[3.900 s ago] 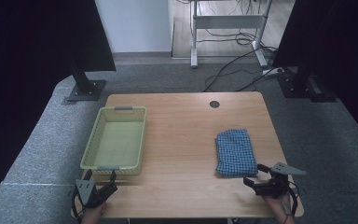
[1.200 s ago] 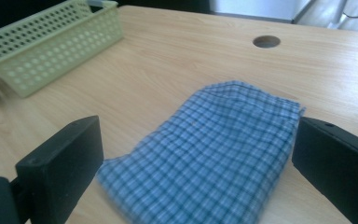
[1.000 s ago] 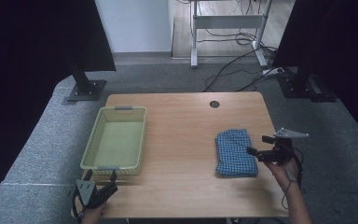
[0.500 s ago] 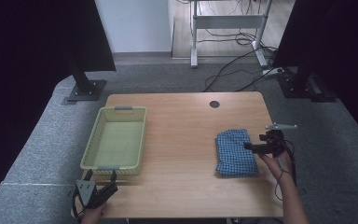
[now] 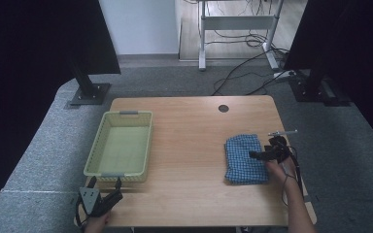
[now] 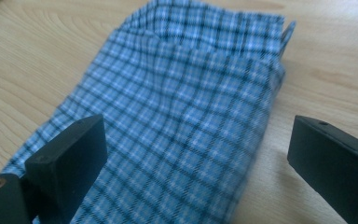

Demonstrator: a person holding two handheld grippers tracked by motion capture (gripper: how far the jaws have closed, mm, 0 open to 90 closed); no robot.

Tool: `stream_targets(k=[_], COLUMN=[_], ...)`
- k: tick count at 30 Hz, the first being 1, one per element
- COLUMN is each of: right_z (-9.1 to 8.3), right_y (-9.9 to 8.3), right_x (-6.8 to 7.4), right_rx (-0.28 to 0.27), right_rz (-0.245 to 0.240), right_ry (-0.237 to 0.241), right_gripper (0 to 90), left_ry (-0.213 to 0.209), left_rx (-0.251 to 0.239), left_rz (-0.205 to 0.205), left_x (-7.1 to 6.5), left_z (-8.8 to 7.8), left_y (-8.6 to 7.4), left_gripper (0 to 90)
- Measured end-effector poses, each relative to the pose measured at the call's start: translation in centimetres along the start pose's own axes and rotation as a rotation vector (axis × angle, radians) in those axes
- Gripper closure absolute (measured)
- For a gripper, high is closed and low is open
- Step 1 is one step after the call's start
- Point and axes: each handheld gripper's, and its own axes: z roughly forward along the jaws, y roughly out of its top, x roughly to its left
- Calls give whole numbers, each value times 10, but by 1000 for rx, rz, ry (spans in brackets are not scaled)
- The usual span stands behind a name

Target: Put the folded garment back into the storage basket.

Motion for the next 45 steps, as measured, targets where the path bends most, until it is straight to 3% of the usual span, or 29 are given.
stream_targets(k=[8,14,19,22,26,29,34,40,45], right_z=[14,17,18,18,18,17,13,4,-12], right_y=[-3,-2,-2,-3,-2,-4,-4,1,12], right_x=[-3,3,8,16,22,24,25,33,43], right_rx=[68,70,80,107,125,114,85,52,-24], right_rz=[-9,-32,-38,-84,-97,-90,-54,-55,-48], right_ry=[-31,-53,-71,-85,-98,-81,-69,-35,31], right_gripper=[70,152,154,285,425,558,680,708,713], left_ry=[-1,0,-3,-3,-3,-4,-4,-3,0], left_rx=[7,7,6,6,3,2,5,6,7], left_rz=[1,2,1,2,2,3,-2,-1,0], left_x=[0,0,0,0,0,0,0,0,0], left_z=[1,0,0,0,0,0,0,0,1], left_y=[0,0,0,0,0,0,0,0,0], left_gripper=[92,92,92,92,92,92,92,92,92])
